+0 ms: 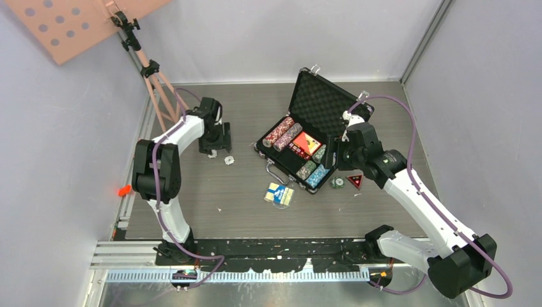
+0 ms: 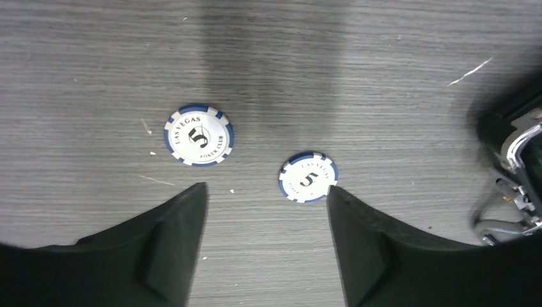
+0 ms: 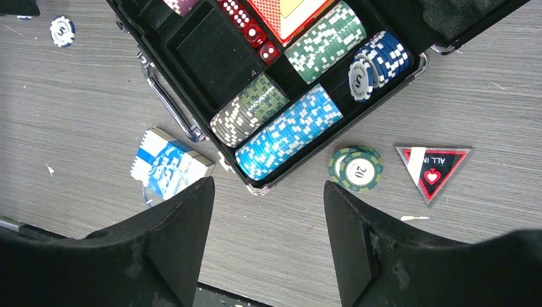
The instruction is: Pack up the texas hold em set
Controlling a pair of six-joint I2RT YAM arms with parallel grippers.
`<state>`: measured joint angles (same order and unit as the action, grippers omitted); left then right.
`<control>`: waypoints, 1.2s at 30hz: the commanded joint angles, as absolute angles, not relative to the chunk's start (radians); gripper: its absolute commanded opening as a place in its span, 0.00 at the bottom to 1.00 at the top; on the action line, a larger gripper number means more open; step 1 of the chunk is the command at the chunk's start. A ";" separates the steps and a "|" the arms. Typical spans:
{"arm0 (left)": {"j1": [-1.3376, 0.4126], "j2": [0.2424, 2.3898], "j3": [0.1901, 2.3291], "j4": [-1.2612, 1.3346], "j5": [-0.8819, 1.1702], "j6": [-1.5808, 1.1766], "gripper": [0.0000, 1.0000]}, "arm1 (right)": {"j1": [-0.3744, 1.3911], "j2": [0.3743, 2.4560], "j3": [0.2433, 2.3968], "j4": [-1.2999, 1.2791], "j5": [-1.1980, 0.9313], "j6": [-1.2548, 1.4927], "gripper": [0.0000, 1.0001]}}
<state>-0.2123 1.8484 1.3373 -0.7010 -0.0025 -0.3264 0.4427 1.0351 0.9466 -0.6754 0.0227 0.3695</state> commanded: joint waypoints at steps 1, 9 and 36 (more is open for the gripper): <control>-0.216 1.798 1.324 -0.694 0.051 -0.319 0.81 | 0.442 1.039 0.998 -0.661 0.015 0.373 0.69; -0.272 1.809 1.267 -0.650 0.026 -0.324 0.79 | 0.441 1.051 1.004 -0.662 -0.020 0.380 0.69; -0.297 1.791 1.272 -0.658 -0.143 -0.298 0.33 | 0.442 1.038 1.002 -0.669 -0.045 0.387 0.69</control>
